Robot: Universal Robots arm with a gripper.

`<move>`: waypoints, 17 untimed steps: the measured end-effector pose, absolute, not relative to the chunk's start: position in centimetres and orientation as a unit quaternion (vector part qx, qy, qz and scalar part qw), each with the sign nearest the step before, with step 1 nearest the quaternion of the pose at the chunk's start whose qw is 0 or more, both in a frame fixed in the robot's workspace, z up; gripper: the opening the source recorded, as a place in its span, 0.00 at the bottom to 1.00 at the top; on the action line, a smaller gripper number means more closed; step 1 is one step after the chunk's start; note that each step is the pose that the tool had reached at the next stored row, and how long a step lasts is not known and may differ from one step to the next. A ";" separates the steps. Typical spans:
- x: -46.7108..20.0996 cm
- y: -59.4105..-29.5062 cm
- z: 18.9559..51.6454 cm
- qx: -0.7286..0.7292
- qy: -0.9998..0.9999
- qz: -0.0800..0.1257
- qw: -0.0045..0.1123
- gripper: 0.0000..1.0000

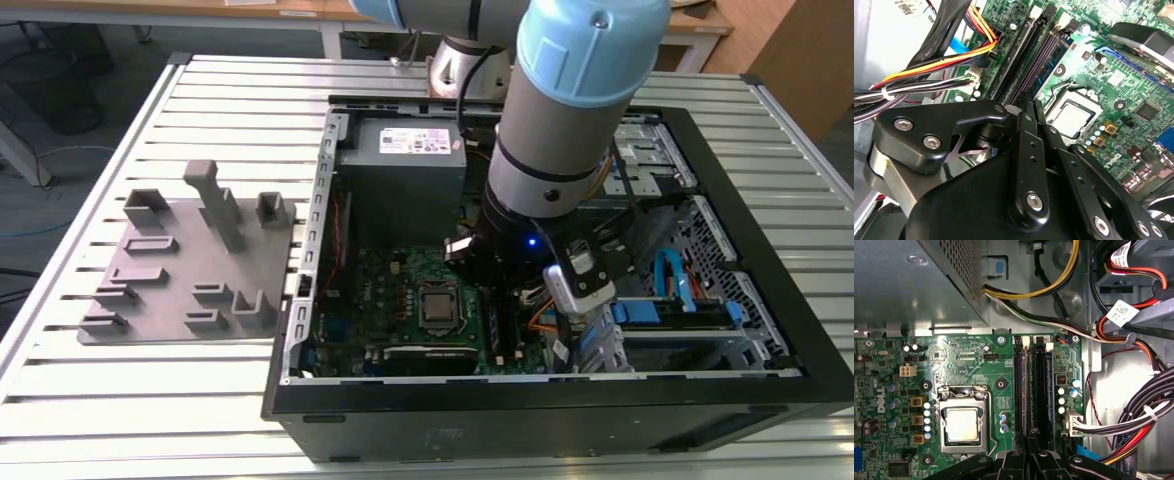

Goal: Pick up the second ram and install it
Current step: 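Insert the second ram into the second slot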

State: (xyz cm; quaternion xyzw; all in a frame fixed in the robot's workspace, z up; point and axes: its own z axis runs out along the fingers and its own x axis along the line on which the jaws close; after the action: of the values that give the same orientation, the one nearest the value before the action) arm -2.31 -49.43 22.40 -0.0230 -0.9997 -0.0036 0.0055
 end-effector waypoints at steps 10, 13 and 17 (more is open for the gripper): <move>-2.3 -49.4 22.3 -0.034 -0.999 -0.003 0.005 0.13; -2.3 -49.3 22.3 -0.034 -0.999 -0.002 0.005 0.13; -2.3 -49.2 22.2 -0.034 -0.999 -0.002 0.005 0.13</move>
State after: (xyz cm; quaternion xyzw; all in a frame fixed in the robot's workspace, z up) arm -2.31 -49.25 22.17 -0.0337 -0.9994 -0.0017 0.0053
